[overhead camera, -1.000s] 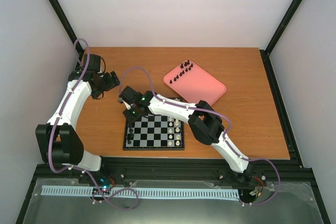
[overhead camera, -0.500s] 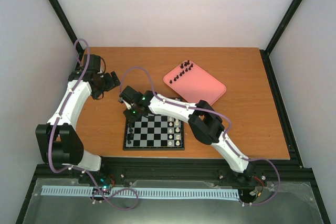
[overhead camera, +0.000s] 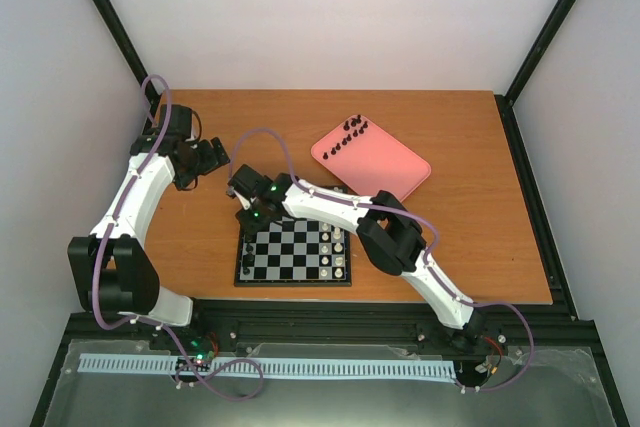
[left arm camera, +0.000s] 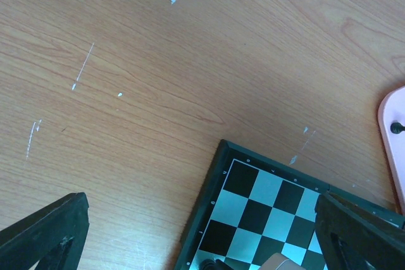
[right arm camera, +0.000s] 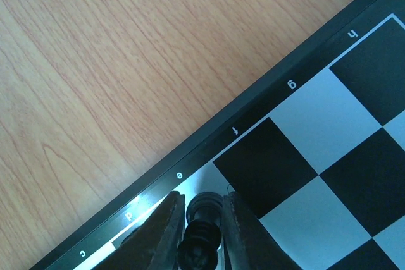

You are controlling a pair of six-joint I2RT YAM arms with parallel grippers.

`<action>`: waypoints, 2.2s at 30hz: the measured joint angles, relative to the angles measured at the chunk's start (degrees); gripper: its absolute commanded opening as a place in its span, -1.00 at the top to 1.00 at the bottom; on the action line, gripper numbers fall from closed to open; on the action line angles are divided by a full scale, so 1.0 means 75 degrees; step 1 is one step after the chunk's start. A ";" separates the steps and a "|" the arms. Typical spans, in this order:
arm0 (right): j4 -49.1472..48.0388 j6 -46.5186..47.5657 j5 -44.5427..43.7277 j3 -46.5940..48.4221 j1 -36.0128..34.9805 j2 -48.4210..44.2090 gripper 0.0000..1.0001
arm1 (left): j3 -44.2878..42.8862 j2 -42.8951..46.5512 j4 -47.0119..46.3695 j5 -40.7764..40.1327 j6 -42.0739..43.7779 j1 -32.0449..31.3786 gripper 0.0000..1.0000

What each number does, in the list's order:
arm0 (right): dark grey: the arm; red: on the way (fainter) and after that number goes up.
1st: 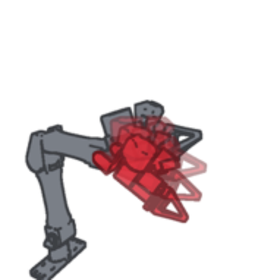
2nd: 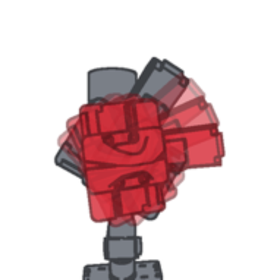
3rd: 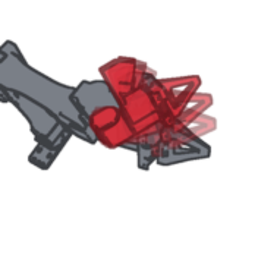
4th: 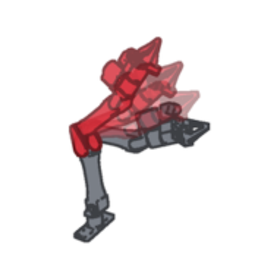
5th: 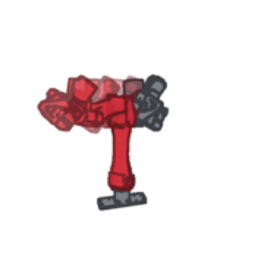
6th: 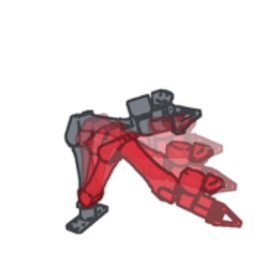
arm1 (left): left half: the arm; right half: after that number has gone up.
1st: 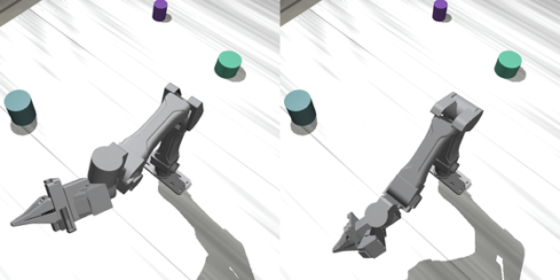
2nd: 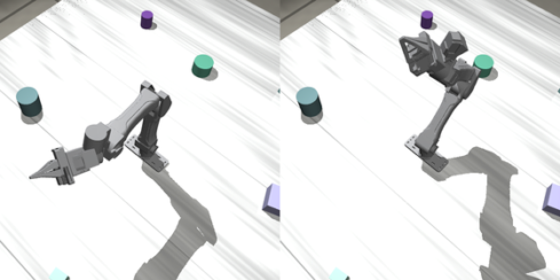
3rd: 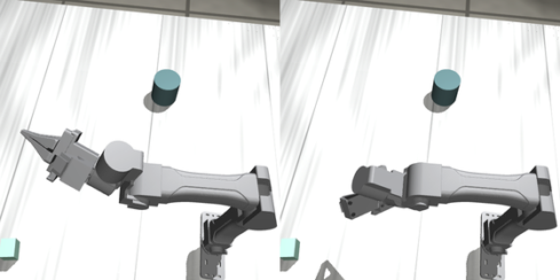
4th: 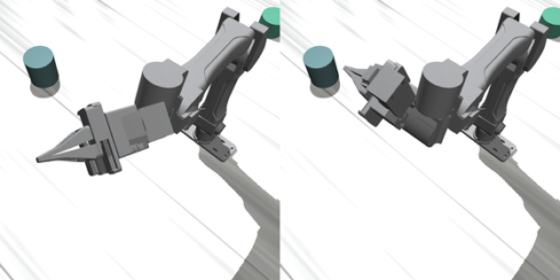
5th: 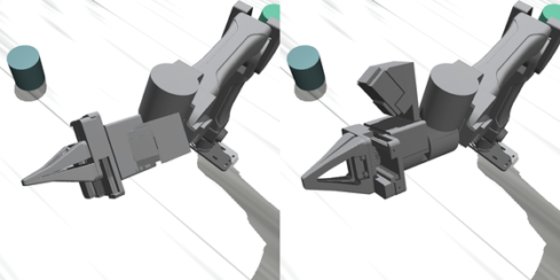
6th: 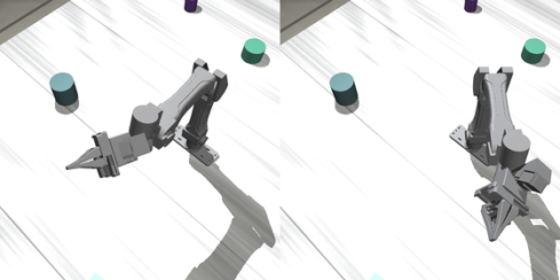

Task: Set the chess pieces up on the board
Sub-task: Place the chess piece on the chessboard, then pick up the chess piece from the storage box.

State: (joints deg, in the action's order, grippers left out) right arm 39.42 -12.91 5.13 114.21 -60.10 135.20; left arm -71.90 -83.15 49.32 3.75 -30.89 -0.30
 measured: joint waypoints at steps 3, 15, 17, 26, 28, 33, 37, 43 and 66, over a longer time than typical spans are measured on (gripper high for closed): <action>0.0006 -0.0003 0.0006 0.0000 0.0000 0.0015 0.50 | 0.0000 0.0000 0.0000 0.0000 0.0006 0.0000 -0.98; 0.0035 0.0009 -0.0020 -0.0111 0.0000 0.0015 0.26 | 0.0003 0.0003 0.0000 0.0047 0.0006 0.0000 -0.98; 0.0058 0.0017 -0.0035 -0.0143 0.0000 0.0015 0.21 | 0.0003 0.0000 -0.0003 0.0061 0.0006 -0.0003 -0.98; 0.0291 0.0175 -0.0242 0.0082 0.0000 0.0009 0.16 | 0.0003 0.0000 -0.0003 0.0076 0.0006 0.0000 -0.99; 0.0329 0.0198 -0.0259 0.0239 0.0009 0.0009 0.16 | 0.0003 0.0000 -0.0006 0.0073 0.0006 -0.0003 -0.98; 0.0458 0.0300 -0.0245 0.0589 0.0044 -0.0006 0.10 | -0.0009 -0.0006 -0.0006 0.0067 0.0006 0.0006 -0.99; 0.0516 0.0408 -0.0233 0.0769 0.0090 -0.0181 0.09 | -0.0041 -0.0044 0.0006 0.0073 0.0009 0.0006 -0.99; 0.0697 0.0361 -0.0315 0.0866 0.0358 -0.0839 0.09 | -0.0312 -0.0105 0.0000 0.0064 0.0023 0.0015 -0.99; 0.0574 -0.0087 -0.1480 0.2967 0.3984 -0.0146 -0.42 | -0.0650 -0.0245 0.0117 0.0434 0.0149 0.0026 -0.99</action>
State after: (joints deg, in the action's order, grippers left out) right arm 43.72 -13.56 -5.98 136.46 -30.22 134.10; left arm -76.77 -84.99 50.19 7.01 -29.78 -0.10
